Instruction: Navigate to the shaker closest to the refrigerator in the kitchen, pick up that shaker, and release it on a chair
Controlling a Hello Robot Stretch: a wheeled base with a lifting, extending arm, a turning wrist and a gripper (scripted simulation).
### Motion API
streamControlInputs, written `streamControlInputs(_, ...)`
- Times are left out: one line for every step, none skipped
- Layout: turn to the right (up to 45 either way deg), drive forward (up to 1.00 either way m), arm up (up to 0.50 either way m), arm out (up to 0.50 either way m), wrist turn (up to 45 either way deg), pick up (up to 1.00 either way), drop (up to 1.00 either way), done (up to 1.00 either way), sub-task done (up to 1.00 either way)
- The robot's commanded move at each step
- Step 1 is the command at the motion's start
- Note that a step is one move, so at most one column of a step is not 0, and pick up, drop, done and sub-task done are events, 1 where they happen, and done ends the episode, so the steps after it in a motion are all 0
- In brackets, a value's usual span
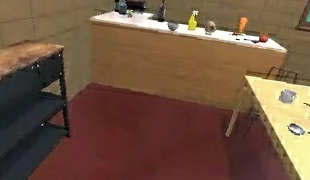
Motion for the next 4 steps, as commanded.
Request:
streamControlInputs(0.0, 1.00, 0.00, 0.00, 0.0, 0.00, 0.00, 0.00, 0.00)
streamControlInputs(0.0, 1.00, 0.00, 0.00, 0.0, 0.00, 0.00, 0.00, 0.00)
streamControlInputs(3.0, 0.00, 0.00, 0.00, 0.0, 0.00, 0.00, 0.00, 0.00)
streamControlInputs(0.0, 0.10, 0.00, 0.00, 0.0, 0.00, 0.00, 0.00, 0.00)
